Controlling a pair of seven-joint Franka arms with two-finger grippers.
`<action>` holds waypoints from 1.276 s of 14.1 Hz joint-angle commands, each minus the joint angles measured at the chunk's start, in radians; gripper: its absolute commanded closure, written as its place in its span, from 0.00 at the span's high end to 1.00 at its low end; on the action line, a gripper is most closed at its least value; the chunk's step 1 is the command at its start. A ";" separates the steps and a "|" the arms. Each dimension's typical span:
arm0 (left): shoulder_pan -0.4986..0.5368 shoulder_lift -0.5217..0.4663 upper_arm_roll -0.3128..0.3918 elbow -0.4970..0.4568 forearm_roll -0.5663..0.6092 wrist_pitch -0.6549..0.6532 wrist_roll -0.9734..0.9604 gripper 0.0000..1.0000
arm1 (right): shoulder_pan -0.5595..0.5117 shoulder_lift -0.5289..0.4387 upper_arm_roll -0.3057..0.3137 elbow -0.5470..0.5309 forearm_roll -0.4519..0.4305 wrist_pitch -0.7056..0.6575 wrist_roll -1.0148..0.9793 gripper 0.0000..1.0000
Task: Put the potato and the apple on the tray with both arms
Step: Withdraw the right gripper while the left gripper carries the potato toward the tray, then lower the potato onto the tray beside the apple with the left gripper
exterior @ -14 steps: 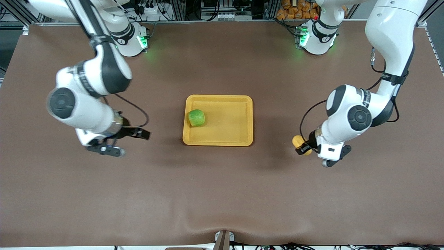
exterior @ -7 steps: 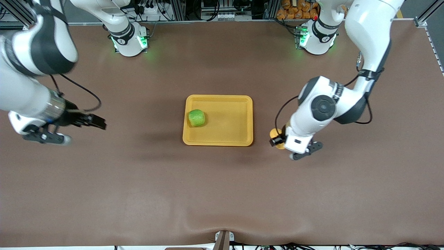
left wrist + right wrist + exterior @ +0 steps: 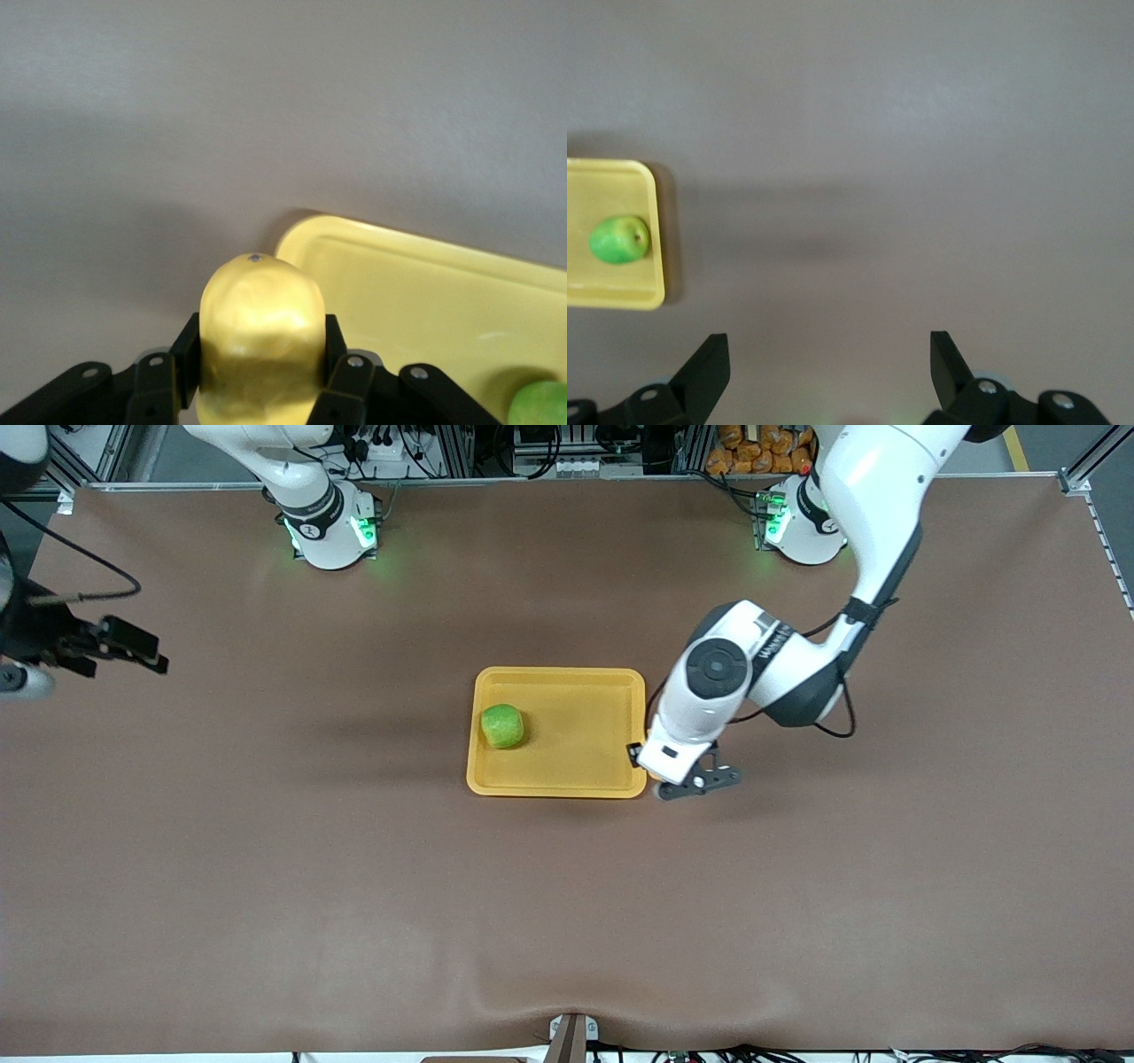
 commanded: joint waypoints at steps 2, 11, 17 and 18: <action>-0.099 0.102 0.024 0.114 0.093 -0.069 -0.026 0.09 | -0.019 -0.017 0.023 0.086 -0.044 -0.134 -0.013 1.00; -0.340 0.179 0.156 0.191 0.146 -0.208 -0.069 0.09 | 0.044 -0.021 -0.001 0.086 -0.034 -0.114 0.024 1.00; -0.388 0.196 0.176 0.190 0.152 -0.251 -0.091 0.10 | 0.036 -0.020 -0.004 0.076 -0.023 -0.085 0.038 1.00; -0.397 0.202 0.176 0.191 0.158 -0.251 -0.092 0.11 | 0.038 -0.021 -0.004 0.076 -0.024 -0.085 0.039 1.00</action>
